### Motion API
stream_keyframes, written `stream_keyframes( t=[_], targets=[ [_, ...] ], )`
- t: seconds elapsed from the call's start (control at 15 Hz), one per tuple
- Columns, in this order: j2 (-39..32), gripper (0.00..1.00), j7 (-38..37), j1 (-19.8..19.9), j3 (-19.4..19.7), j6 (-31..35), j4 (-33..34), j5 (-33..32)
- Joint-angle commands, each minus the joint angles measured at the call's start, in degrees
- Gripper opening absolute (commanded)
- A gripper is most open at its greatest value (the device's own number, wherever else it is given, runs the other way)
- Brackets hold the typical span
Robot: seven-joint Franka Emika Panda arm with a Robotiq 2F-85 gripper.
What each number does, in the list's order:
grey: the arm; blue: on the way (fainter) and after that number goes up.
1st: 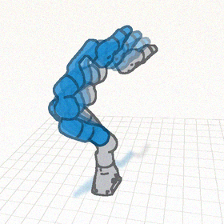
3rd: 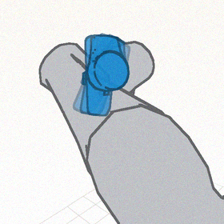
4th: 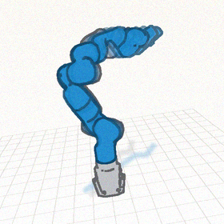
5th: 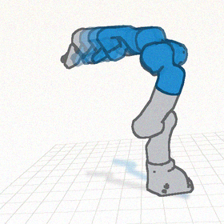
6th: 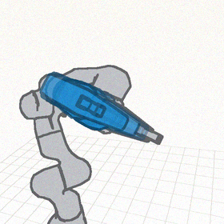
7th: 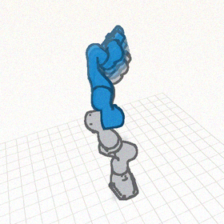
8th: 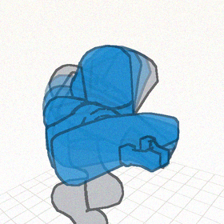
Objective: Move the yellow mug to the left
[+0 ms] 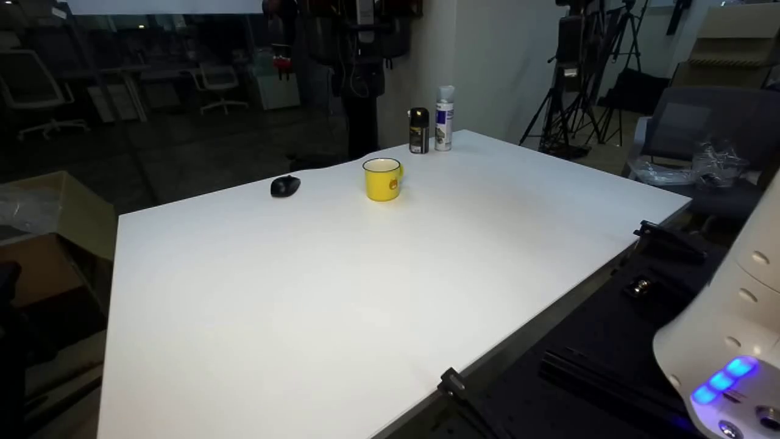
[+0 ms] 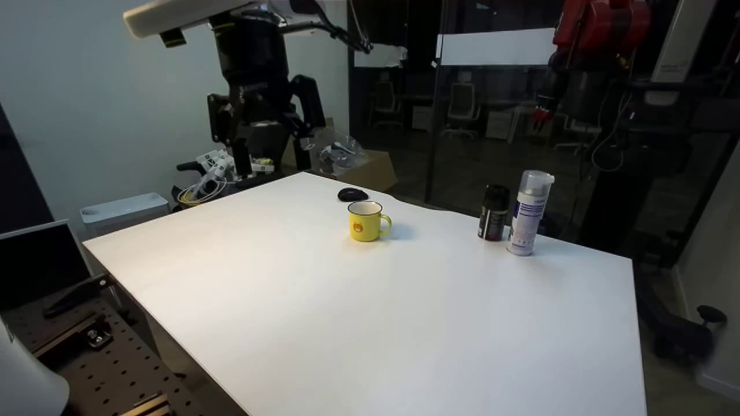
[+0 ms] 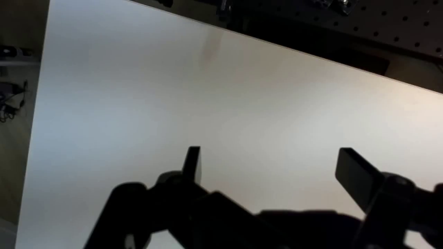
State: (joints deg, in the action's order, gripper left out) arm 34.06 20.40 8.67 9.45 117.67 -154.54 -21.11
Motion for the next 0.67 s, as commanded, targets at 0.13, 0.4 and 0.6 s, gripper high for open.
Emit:
stream_keyframes(
  t=[0.13,0.4,0.6],
  targets=[
    [-4.86,1.00,-5.31,-0.27,0.98,9.33,2.63,3.24],
    [-17.09,1.00,-7.58,-1.25,0.88,14.37,10.45,8.91],
    [-26.75,1.00,-8.17,-2.32,-0.43,13.67,18.42,12.59]
  ],
)
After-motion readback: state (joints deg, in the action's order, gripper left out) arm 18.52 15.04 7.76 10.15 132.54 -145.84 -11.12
